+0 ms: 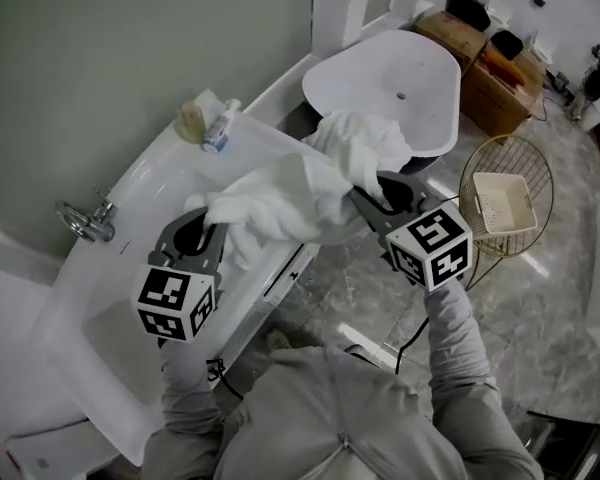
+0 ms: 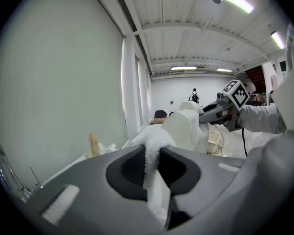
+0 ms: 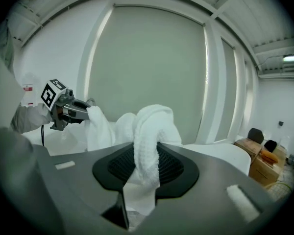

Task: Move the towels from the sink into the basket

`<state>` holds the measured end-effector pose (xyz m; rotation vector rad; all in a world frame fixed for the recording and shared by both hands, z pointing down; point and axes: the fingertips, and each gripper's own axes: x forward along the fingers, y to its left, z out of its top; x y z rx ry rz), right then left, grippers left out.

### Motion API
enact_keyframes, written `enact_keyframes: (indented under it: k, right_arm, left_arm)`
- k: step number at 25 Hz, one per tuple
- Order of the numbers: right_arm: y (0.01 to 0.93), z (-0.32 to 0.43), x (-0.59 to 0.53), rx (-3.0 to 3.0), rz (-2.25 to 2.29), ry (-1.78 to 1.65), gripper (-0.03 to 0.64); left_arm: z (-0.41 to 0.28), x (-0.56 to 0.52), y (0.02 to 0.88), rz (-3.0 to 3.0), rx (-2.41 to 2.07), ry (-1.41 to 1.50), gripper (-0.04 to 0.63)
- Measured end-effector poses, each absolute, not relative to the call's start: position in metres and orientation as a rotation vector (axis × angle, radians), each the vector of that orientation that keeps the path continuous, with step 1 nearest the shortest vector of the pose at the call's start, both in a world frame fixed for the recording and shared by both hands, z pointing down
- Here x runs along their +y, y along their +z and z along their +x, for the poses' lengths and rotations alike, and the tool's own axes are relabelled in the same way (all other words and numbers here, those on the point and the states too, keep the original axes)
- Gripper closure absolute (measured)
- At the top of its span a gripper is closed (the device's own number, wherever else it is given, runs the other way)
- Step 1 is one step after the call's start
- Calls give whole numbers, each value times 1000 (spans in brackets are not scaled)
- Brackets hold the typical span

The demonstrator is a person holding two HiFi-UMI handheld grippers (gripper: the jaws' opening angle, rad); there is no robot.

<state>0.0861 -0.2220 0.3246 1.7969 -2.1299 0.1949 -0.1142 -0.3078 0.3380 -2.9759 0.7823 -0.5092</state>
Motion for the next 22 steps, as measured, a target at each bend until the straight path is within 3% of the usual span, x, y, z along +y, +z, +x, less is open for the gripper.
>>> enact_keyframes:
  k: [9, 22]
  right_arm:
    - [318, 211, -91, -1956, 2059, 216, 508]
    - [336, 330, 102, -1557, 2415, 330, 508]
  left_arm:
    - [22, -226, 319, -2958, 527, -480, 500]
    - [217, -84, 327, -2941, -79, -451, 500]
